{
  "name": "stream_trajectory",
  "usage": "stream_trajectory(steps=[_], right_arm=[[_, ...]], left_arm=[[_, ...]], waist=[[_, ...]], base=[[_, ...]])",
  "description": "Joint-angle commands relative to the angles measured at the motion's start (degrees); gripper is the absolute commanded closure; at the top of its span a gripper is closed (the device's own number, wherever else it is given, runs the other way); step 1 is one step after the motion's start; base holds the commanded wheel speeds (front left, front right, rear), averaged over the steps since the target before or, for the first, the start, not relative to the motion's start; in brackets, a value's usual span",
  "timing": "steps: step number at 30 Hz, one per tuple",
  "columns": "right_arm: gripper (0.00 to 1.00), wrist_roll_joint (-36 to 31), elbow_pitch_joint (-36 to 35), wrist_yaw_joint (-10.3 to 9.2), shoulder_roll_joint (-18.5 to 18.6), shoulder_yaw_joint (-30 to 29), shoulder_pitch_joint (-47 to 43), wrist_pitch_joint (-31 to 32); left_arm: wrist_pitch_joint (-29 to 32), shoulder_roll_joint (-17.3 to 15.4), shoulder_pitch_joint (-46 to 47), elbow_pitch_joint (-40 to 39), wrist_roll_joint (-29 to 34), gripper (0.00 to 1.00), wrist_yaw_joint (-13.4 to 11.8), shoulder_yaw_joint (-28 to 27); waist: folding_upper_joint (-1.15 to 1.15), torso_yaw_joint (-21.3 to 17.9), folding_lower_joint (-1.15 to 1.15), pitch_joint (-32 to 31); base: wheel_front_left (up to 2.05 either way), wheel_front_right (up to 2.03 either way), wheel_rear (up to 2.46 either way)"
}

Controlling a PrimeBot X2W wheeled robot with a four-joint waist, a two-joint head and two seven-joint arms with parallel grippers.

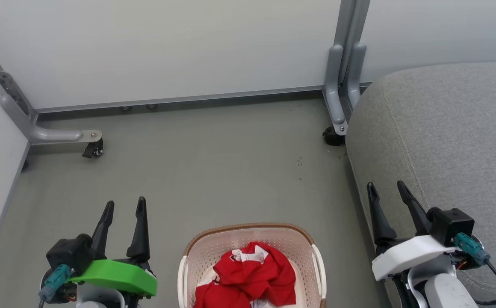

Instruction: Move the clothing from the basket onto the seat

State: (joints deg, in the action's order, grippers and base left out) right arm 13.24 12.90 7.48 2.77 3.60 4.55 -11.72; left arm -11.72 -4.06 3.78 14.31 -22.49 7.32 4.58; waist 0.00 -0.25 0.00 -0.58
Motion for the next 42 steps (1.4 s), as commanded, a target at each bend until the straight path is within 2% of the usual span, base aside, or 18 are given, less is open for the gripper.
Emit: stream_trajectory(steps=[1, 30, 42], right_arm=[[0.0, -1.4, 0.1, 0.02, 0.2, 0.2, -0.4, -0.6], [0.0, -8.8, 1.8, 0.01, 0.2, 1.3, -0.3, -3.7], [0.0, -8.0, 1.9, 0.01, 0.2, 0.8, 0.3, -3.5]], left_arm=[[-0.5, 0.2, -0.6, 0.0, 1.4, 0.0, 0.2, -0.1], [-3.6, 0.9, -0.6, 4.1, 12.9, 0.0, 0.3, -1.9], [-3.5, 1.1, 0.2, 4.8, 13.1, 0.0, 0.3, -2.7]], waist=[[0.0, 0.0, 0.0, 0.0], [0.0, 0.0, 0.0, 0.2], [0.0, 0.1, 0.0, 0.8]], base=[[0.0, 0.0, 0.0], [0.0, 0.0, 0.0], [0.0, 0.0, 0.0]])
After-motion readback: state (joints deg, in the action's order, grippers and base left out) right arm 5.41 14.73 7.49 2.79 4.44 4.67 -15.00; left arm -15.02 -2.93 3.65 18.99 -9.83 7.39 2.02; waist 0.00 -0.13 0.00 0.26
